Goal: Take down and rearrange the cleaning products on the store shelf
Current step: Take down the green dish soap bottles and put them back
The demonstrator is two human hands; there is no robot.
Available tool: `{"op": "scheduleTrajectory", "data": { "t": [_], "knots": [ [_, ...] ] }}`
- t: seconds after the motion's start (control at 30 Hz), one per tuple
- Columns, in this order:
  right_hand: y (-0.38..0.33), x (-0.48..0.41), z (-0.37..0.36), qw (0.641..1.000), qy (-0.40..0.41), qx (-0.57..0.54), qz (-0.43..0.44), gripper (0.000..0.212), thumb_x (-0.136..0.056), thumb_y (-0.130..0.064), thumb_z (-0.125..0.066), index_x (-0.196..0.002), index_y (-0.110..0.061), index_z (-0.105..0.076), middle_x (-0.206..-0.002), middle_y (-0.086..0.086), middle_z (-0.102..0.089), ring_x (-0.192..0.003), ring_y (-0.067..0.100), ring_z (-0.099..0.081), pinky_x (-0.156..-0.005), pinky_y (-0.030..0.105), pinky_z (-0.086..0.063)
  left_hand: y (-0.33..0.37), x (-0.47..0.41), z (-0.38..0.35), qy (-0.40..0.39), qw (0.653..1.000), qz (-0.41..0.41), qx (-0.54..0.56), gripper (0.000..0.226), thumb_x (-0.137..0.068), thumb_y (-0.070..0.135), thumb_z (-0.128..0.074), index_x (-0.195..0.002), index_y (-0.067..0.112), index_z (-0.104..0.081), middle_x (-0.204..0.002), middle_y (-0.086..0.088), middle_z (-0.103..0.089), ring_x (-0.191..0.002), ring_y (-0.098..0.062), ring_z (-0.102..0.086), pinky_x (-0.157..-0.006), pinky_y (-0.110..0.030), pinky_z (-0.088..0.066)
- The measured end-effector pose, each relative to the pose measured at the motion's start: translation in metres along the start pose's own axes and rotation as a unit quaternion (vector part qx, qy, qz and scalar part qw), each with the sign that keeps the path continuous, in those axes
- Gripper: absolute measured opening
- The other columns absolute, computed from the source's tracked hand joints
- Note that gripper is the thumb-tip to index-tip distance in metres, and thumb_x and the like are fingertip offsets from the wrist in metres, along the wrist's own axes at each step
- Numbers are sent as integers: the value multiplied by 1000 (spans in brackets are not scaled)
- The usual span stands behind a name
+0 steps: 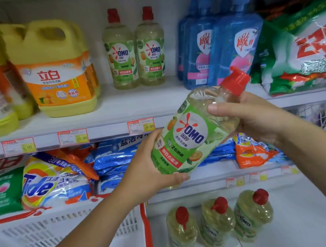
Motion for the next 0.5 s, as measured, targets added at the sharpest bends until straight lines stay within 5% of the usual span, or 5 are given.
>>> {"op": "scheduleTrajectory", "data": {
  "t": [0.17,0.3,0.43,0.5],
  "knots": [
    [19,21,-14,999,-4,28,-19,45,-59,-27,-84,-103,-28,-75,-103,7,-76,-93,29,-74,-81,50,-59,-31,23,-17,-71,995,25,-69,111,-53,56,-91,-142,54,-23,-144,23,-40,-129,5,-45,-108,-30,-41],
    [45,56,-23,992,-47,110,-43,53,-54,-34,-85,-105,-33,-73,-101,-5,-77,-93,13,-73,-76,26,-59,-78,65,-35,-172,948,-7,-267,105,-69,76,-64,-153,38,-15,-159,19,-11,-145,3,-8,-118,-18,-8],
    [112,92,-48,973,-95,166,-126,54,-54,-39,-87,-105,-42,-68,-102,-14,-75,-98,6,-70,-92,32,-56,-124,118,-49,-208,897,-90,-380,82,-88,73,-42,-149,20,-37,-159,-3,-30,-150,-18,-16,-122,-32,-4],
    [157,107,-63,960,-104,199,-165,54,-56,-38,-91,-102,-47,-64,-99,-32,-68,-94,-13,-63,-89,15,-51,-136,133,-53,-203,896,-97,-384,75,-90,66,-43,-148,19,-40,-159,-2,-31,-151,-19,-14,-122,-38,-7]
  ]
}}
Point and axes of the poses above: each hand's wrist, its own x-axis away from the middle knuckle, its own z-axis out of the back of the hand, y = z × x, the point moved 7 cm from there along -x, towards the middle knuckle
